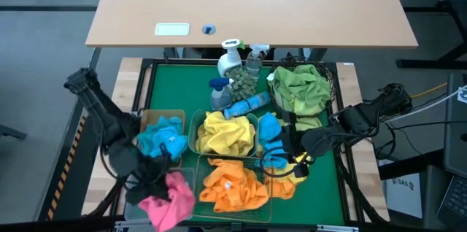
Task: Sort microfiber towel by color & place in baskets
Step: Put the pink microfiber towel into the transparent bin
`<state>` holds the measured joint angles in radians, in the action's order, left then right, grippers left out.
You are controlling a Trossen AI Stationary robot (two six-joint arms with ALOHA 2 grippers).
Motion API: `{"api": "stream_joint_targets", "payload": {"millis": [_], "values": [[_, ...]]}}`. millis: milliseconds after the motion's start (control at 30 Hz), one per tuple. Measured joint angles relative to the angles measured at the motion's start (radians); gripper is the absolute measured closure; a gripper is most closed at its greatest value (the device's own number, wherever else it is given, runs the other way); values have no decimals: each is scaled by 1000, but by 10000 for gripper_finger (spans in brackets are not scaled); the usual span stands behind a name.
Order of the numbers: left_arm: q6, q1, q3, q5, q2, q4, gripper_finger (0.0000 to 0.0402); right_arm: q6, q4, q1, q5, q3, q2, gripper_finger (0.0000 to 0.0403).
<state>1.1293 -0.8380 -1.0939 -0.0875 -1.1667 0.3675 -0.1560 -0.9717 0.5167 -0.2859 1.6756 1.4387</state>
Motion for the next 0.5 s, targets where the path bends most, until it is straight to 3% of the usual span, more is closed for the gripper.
{"api": "stream_joint_targets", "payload": {"millis": [333, 500], "values": [[395, -139, 0, -59, -91, 438, 401, 0, 0, 0, 59, 0, 0, 224], [465, -143, 0, -51, -178, 570, 395, 0, 0, 0, 65, 0, 0, 224]]}}
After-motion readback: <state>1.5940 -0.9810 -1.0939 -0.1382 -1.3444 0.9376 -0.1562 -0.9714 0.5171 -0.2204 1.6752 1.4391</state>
